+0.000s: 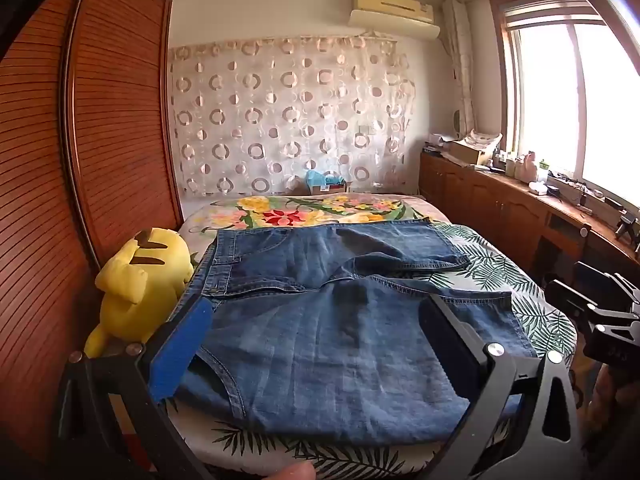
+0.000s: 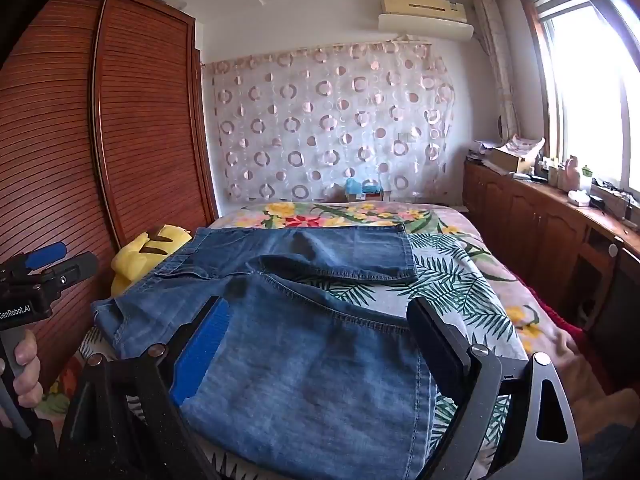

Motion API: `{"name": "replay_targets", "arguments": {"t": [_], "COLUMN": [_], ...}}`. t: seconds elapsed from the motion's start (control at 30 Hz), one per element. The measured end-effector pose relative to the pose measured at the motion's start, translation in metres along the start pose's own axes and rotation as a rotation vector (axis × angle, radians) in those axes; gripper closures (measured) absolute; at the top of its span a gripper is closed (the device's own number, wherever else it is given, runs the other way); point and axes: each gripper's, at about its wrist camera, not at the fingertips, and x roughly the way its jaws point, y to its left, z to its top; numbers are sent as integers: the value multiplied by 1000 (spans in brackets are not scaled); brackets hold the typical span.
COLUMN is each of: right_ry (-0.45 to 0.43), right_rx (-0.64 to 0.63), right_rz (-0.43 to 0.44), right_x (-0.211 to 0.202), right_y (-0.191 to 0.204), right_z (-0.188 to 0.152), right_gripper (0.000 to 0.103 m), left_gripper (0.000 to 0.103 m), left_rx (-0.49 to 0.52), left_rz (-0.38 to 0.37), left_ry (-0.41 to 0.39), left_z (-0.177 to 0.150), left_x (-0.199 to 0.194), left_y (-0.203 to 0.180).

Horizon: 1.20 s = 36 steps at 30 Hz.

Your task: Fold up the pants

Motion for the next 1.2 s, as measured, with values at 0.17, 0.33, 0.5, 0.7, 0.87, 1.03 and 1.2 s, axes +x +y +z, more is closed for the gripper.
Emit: {"name": "replay_targets", "arguments": {"t": [0.17,0.33,0.5,0.7,0.87,1.03,1.2], "right_ry": [-11,-12,-10,-11,-9,-9,-15], "right_rx": [4,2,1,10,8,8,13], "right_rz": [1,1,1,6,6,6,7], "right_x": [-1,-2,-2,-2,-1,-1,-3], "right_y": [0,2,5,1,1,1,0], "right_z": [0,-1,1,0,1,1,1], "right_gripper": [12,12,12,12,12,12,12], "left_gripper": [0,0,0,0,0,0,0], "left_rx": [4,1,0,1,0,2,1], "left_rz": [3,1,-3,0,2,0,0], "left_ry": [-12,-10,-6,-9,-8,-8,-8], "left_z": [0,0,0,-3,-5,-4,-4], "left_x": [-1,0,-1,-3,0,0,0], "left_y": [0,0,0,-2,-5,-5,-4]}}
